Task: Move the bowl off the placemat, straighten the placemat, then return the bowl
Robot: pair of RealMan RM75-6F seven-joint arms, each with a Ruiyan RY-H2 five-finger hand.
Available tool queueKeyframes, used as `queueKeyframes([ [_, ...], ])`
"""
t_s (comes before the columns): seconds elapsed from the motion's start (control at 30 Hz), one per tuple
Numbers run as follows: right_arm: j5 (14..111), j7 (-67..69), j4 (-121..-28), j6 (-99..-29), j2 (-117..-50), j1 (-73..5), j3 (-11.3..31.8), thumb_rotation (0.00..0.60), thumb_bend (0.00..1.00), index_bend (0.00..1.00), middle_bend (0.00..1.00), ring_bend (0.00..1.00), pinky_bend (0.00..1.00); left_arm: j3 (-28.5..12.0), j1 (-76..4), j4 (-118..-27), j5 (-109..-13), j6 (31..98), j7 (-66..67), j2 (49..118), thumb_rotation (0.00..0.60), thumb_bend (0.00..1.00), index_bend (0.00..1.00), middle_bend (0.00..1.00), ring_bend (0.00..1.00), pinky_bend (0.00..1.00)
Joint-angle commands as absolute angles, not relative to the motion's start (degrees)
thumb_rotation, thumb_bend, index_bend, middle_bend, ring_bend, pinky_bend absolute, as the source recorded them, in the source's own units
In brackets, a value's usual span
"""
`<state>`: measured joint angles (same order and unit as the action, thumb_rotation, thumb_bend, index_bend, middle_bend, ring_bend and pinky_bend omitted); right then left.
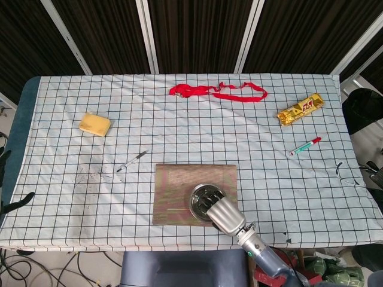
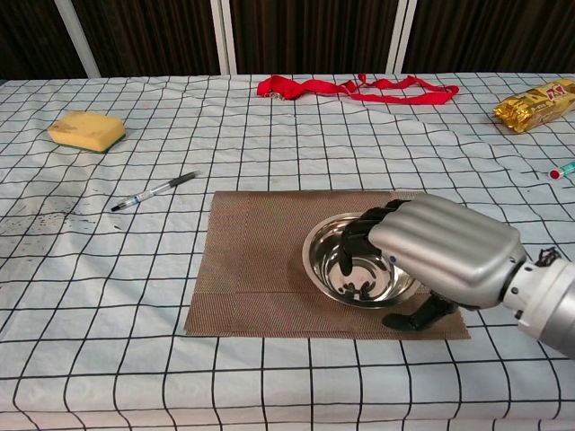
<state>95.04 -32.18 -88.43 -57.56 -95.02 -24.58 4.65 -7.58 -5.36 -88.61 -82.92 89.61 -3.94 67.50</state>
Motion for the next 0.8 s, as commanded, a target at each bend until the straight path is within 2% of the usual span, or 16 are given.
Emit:
queueKeyframes([
  [0.03,94.2,-32.6,-87.7,-57.4,-95.3,-24.9,4.7,0.600,0.21,0.44,0.29,0.24,0.28,-7.6,-5.4,-88.7,-82.8,89.5,-3.9,67.5,0.600,0.02,0.00,0.00,0.00,0.00],
  [0.23,93.0,-32.5,-86.5,-57.7,-96.0,-25.4,4.1,0.600,0.29,0.45,0.31,0.25,0.29,-7.6,-5.4,-88.9,-82.8,89.4,-4.0,67.4,0.600,0.02,0.00,0.00,0.00,0.00],
  [0.5,94.4,-30.7,-84.9,-59.4,-96.4,-25.6,2.2,0.600,0.51,0.56,0.37,0.30,0.32,-7.6,-5.3,-89.0,-82.8,89.6,-4.4,67.3,0.600,0.02,0.00,0.00,0.00,0.00],
  [0.6,95.1,-29.5,-84.1,-60.5,-96.2,-25.5,1.4,0.600,0.56,0.59,0.39,0.30,0.32,-7.6,-5.3,-89.0,-82.8,89.6,-4.6,67.3,0.600,0.02,0.00,0.00,0.00,0.00],
  [0.8,96.5,-28.2,-84.4,-63.2,-94.8,-25.1,0.9,0.600,0.58,0.62,0.42,0.30,0.32,-7.5,-5.2,-89.0,-83.0,89.7,-4.5,67.4,0.600,0.02,0.00,0.00,0.00,0.00],
])
